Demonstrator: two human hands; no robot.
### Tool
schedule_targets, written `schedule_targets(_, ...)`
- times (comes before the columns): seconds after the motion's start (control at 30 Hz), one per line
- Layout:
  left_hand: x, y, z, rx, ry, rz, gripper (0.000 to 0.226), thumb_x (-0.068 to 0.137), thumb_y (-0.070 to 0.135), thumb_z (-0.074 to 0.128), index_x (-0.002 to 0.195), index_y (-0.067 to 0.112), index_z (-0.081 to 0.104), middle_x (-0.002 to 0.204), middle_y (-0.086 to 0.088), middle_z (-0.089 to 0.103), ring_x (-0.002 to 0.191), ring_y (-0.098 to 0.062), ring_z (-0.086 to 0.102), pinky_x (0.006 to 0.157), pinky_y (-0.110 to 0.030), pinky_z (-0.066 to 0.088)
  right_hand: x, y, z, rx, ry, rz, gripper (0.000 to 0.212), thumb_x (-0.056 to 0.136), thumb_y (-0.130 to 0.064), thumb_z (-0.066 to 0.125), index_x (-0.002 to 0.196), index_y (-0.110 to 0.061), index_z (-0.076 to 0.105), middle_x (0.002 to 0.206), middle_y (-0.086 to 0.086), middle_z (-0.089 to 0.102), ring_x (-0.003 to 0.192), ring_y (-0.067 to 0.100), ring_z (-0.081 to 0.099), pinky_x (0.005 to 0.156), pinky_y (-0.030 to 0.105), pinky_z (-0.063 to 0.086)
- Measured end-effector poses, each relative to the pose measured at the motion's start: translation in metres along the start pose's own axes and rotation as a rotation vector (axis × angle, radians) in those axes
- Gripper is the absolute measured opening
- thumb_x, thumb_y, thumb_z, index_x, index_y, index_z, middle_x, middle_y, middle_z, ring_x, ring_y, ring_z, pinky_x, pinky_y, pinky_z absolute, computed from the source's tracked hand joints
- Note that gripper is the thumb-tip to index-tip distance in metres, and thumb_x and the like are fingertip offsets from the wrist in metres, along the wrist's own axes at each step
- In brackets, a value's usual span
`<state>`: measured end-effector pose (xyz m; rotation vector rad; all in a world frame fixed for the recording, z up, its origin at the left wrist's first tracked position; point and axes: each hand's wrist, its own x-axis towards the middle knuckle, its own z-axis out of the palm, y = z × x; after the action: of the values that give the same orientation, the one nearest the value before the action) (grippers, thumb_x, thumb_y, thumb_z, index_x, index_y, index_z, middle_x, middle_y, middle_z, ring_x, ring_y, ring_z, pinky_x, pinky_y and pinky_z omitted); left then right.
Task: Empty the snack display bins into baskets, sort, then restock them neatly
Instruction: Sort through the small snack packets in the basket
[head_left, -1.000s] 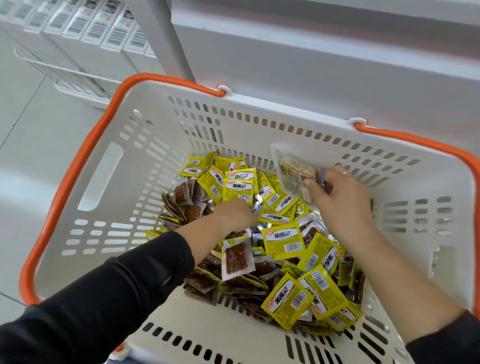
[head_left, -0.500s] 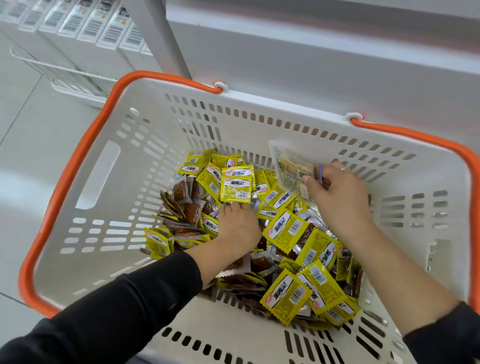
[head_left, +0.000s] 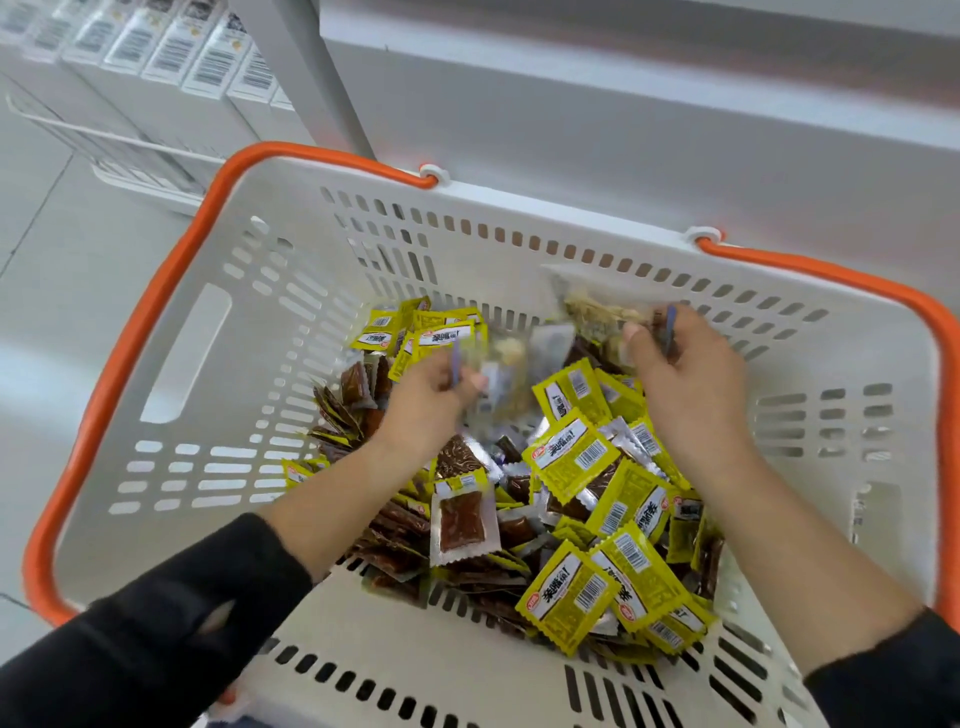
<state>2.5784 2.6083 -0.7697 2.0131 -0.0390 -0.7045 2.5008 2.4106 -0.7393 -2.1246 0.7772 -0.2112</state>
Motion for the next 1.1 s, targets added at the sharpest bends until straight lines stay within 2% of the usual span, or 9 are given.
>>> schedule_targets(0.17, 0.003, 0.030, -0.044, -0.219, 0.135, 0.109, 0.013, 0.097, 0.012, 0.055, 0.085, 0.016, 0.053, 0.074, -0.002, 0.054, 0.072, -0.016, 0.053, 0.073, -0.028, 0.046, -0.005, -0.007, -0.001, 0.203, -0.015, 0.017, 0.018, 0.097, -0.030, 0.054, 0.089, -0.014, 0.058, 0.074, 0.000, 0.057, 0.068, 0.018, 0.051, 0.067, 0.029, 0.038)
schedule_targets(0.37, -0.005, 0.037, -0.010, -0.300, 0.003, 0.059, 0.012, 0.088, 0.020, 0.068, 0.078, 0.019, 0.062, 0.066, 0.010, 0.060, 0.068, -0.008, 0.057, 0.079, -0.036, 0.050, -0.004, -0.017, -0.003, 0.865, -0.335, 0.392, 0.027, 0.092, -0.042, 0.057, 0.109, -0.024, 0.065, 0.109, -0.002, 0.072, 0.103, 0.017, 0.067, 0.094, 0.045, 0.052)
schedule_targets(0.5, -0.001, 0.043, 0.011, -0.176, -0.092, 0.154, 0.016, 0.095, 0.027, 0.061, 0.091, 0.012, 0.062, 0.080, 0.002, 0.064, 0.075, -0.005, 0.060, 0.077, -0.025, 0.049, -0.012, -0.015, 0.000, 0.650, -0.381, 0.205, 0.024, 0.081, -0.018, 0.071, 0.104, -0.025, 0.066, 0.099, -0.007, 0.074, 0.092, 0.008, 0.070, 0.080, 0.025, 0.058)
schedule_targets(0.57, 0.008, 0.034, 0.001, 0.059, -0.106, 0.213, 0.017, 0.101, 0.031, 0.048, 0.098, 0.016, 0.055, 0.076, 0.007, 0.060, 0.069, -0.005, 0.057, 0.066, -0.024, 0.045, -0.008, -0.010, -0.001, 0.471, -0.235, 0.168, 0.021, 0.083, -0.011, 0.072, 0.098, -0.024, 0.065, 0.090, -0.012, 0.072, 0.081, 0.002, 0.068, 0.070, 0.011, 0.052)
schedule_targets(0.63, 0.020, 0.006, -0.017, 0.599, -0.246, 0.304, 0.021, 0.103, 0.029, 0.041, 0.104, 0.012, 0.055, 0.072, 0.000, 0.059, 0.064, -0.015, 0.056, 0.058, -0.029, 0.040, -0.004, -0.005, -0.002, 0.230, -0.166, 0.107, 0.022, 0.085, -0.015, 0.071, 0.104, -0.022, 0.063, 0.089, -0.011, 0.066, 0.081, 0.008, 0.064, 0.064, 0.009, 0.042)
schedule_targets(0.7, 0.026, -0.028, -0.036, 1.052, -0.403, 0.387, 0.021, 0.100, 0.025, 0.045, 0.107, 0.012, 0.060, 0.089, -0.005, 0.065, 0.084, -0.026, 0.060, 0.072, -0.033, 0.043, -0.003, -0.002, -0.001, 0.083, -0.152, 0.056, 0.027, 0.085, -0.020, 0.071, 0.111, -0.022, 0.063, 0.089, -0.011, 0.062, 0.084, 0.011, 0.058, 0.062, 0.006, 0.035)
schedule_targets(0.83, 0.027, -0.054, -0.051, 1.249, -0.335, 0.512, 0.022, 0.094, 0.025, 0.052, 0.111, 0.019, 0.065, 0.107, 0.000, 0.065, 0.106, -0.025, 0.056, 0.090, -0.034, 0.038, -0.005, -0.002, 0.004, 0.036, -0.164, 0.009, 0.032, 0.085, -0.022, 0.071, 0.116, -0.021, 0.064, 0.091, -0.010, 0.062, 0.085, 0.011, 0.055, 0.059, 0.012, 0.035)
schedule_targets(0.93, 0.031, -0.047, -0.055, 1.082, -0.283, 0.479, 0.014, 0.088, 0.013, 0.059, 0.082, 0.024, 0.066, 0.085, 0.009, 0.060, 0.094, -0.018, 0.057, 0.086, -0.033, 0.041, -0.006, -0.001, 0.005, 0.064, -0.184, 0.003, 0.031, 0.085, -0.021, 0.071, 0.115, -0.021, 0.064, 0.091, -0.008, 0.063, 0.085, 0.012, 0.056, 0.060, 0.013, 0.035)
schedule_targets(1.1, 0.027, -0.015, -0.075, 0.380, -0.029, 0.260, 0.018, 0.095, 0.007, 0.055, 0.081, 0.018, 0.056, 0.076, 0.010, 0.060, 0.074, 0.001, 0.058, 0.070, -0.016, 0.042, -0.005, -0.004, 0.000, 0.185, -0.203, 0.057, 0.018, 0.084, -0.019, 0.073, 0.097, -0.028, 0.063, 0.083, -0.015, 0.065, 0.076, 0.003, 0.061, 0.062, 0.013, 0.041)
